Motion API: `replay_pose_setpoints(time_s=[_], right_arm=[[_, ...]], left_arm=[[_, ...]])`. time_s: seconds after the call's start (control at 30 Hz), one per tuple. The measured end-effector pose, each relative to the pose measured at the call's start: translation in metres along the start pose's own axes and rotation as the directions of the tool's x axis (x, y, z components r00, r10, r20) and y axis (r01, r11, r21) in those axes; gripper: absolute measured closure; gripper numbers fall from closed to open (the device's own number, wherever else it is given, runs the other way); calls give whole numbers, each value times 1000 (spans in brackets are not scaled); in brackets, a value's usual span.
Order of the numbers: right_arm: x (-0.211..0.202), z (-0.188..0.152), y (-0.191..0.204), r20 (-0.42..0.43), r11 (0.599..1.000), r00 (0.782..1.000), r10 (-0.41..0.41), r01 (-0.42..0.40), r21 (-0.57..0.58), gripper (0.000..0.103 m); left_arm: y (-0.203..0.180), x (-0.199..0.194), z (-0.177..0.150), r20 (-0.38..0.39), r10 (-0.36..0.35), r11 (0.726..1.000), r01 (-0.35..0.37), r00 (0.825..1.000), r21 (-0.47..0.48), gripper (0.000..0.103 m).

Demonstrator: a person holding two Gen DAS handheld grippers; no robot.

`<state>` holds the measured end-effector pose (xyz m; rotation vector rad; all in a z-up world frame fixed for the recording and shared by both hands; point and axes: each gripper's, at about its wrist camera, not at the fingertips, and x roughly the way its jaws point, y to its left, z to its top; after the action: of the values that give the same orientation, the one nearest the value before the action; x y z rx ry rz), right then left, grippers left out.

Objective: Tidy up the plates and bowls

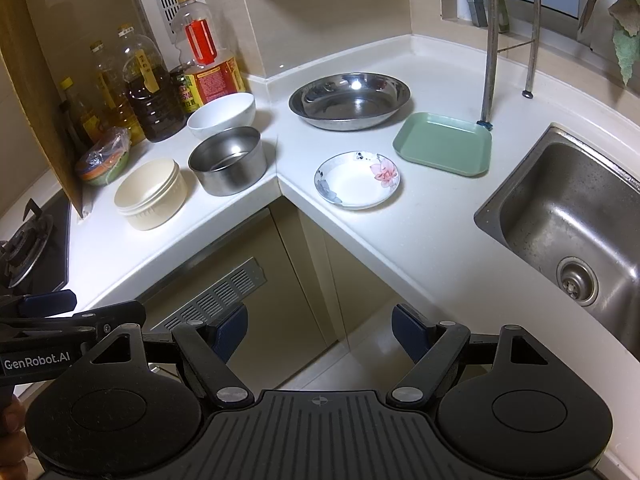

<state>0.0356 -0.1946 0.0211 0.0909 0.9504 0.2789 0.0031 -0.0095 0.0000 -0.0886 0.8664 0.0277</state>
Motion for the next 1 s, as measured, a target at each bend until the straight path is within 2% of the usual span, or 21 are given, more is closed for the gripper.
replay_pose_setpoints(time_s=[1.0], right_arm=[[3, 1, -3, 0, 1000, 1000, -1, 1, 1, 23]], left_arm=[[1, -6, -5, 0, -5, 1000, 5, 1000, -2, 10]])
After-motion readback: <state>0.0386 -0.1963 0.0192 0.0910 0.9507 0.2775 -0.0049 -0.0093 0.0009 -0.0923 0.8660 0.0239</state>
